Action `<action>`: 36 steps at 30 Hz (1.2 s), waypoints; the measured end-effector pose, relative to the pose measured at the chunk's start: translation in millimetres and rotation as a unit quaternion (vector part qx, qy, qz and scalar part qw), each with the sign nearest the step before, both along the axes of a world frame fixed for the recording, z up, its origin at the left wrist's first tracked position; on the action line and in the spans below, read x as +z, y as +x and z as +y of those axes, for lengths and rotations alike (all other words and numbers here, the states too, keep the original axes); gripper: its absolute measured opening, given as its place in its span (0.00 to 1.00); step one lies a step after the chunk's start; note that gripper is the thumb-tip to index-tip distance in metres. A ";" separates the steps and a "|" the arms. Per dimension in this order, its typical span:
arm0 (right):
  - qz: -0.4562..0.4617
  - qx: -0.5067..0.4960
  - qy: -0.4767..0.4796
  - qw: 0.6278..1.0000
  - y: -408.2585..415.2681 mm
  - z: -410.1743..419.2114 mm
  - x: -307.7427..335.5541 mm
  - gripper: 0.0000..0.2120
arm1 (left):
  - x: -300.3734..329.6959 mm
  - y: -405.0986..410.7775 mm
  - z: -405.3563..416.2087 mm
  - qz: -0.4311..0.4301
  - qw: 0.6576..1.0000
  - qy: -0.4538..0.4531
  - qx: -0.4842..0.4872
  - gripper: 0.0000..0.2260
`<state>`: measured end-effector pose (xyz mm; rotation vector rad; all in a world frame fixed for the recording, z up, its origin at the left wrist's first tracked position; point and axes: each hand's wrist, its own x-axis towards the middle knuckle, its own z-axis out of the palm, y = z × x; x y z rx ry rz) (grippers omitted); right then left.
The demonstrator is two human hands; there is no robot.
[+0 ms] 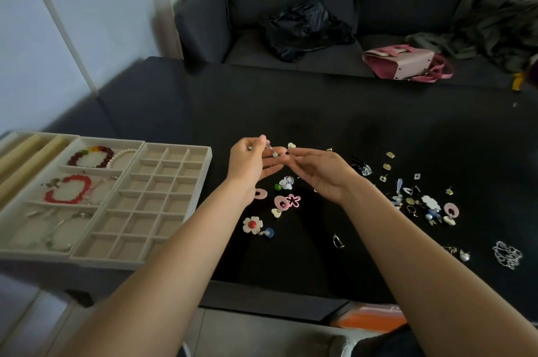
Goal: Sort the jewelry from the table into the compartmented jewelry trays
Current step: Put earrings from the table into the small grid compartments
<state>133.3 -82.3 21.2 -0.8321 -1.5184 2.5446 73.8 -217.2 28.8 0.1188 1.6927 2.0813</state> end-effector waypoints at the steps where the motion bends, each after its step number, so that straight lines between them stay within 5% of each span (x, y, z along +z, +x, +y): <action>1: 0.006 0.004 -0.014 1.000 0.0 -3.0 3.7 0.13 | 2.6 0.4 -3.1 0.011 1.000 0.003 0.000 0.08; 12: 0.027 0.145 0.020 0.989 1.7 -102.7 38.9 0.10 | 26.0 12.1 -123.2 0.097 0.994 -0.050 0.031 0.07; 19: 0.008 0.130 -0.031 0.991 -14.8 -177.4 35.4 0.09 | 25.3 10.0 -199.0 0.158 0.980 -0.102 0.068 0.07; 25: -0.033 0.128 0.001 0.991 -32.1 -217.4 26.8 0.12 | 12.2 1.9 -232.2 0.209 0.944 -0.247 0.066 0.06; 29: -0.029 0.127 -0.018 0.991 -38.9 -225.7 21.8 0.05 | 4.6 -4.9 -248.2 0.218 0.929 -0.293 0.058 0.05; 36: 0.023 0.136 0.083 0.987 -44.1 -238.1 27.8 0.04 | -5.8 -3.5 -263.5 0.242 0.909 -0.341 0.013 0.05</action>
